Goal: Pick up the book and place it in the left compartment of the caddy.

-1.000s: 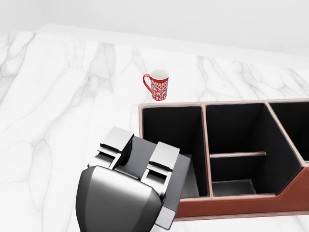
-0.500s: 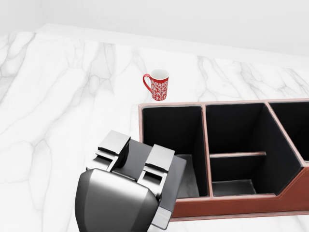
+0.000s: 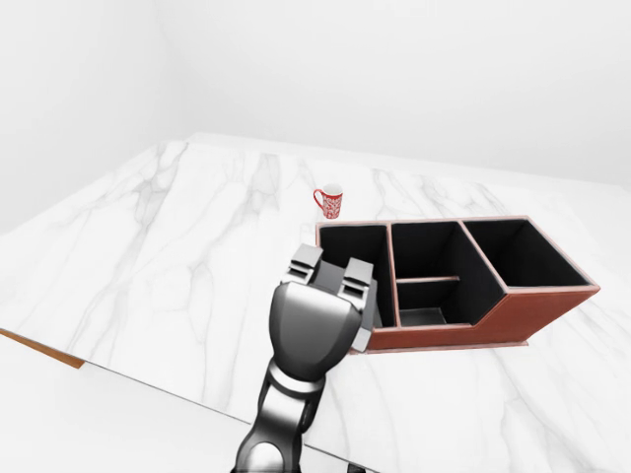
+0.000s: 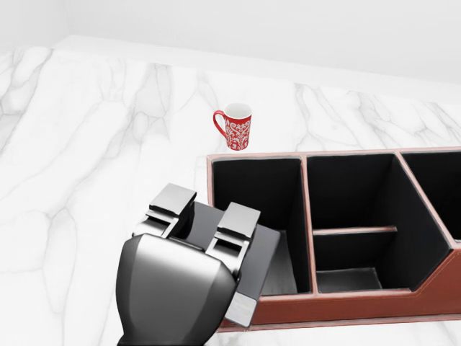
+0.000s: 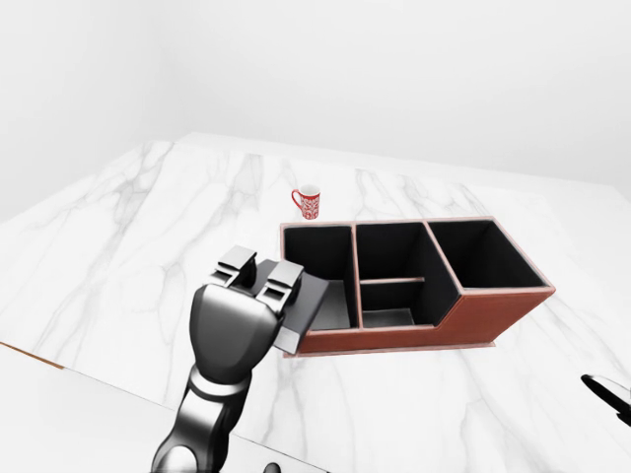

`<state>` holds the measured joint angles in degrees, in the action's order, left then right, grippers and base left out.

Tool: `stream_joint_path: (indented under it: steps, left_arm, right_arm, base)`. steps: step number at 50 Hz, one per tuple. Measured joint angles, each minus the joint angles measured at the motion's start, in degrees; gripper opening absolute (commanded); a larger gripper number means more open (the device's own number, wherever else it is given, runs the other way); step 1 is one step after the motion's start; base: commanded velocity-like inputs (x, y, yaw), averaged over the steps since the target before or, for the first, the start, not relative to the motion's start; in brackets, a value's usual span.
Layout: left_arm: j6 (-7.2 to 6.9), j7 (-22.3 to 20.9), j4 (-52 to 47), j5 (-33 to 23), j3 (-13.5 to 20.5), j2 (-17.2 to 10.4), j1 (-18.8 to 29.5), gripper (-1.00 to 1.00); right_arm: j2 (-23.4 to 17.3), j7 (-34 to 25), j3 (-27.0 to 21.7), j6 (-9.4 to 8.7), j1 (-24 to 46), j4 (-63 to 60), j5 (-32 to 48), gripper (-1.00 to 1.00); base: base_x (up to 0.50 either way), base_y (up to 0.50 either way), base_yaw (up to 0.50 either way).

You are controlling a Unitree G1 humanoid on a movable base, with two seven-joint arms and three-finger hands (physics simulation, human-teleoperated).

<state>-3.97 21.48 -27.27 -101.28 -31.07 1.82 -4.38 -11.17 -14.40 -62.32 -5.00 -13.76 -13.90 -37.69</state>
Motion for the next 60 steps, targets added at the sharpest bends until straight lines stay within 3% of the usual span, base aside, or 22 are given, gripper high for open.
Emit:
stream_joint_path:
  steps: [15,32,60]
  left_arm:
    - [1.8,-3.8,3.5,1.4,2.1,2.9,4.6,-1.0]
    - [2.84,-6.5,9.9,0.6,4.3,5.7,9.9,-1.0]
    - [3.41,-5.8,25.5,0.3,6.8,9.2,17.3,-1.0]
  right_arm:
    - [0.0,-0.1,0.2,0.0,0.0,0.4,0.1,1.0]
    - [-0.1,-0.1,0.2,0.0,0.1,0.7,0.2,1.0]
    - [-0.2,-0.3,0.4,0.0,0.1,0.9,0.6,1.0]
  base:
    - [0.0,0.0,0.0]
    - [0.0,0.0,0.0]
    - [0.0,0.0,0.0]
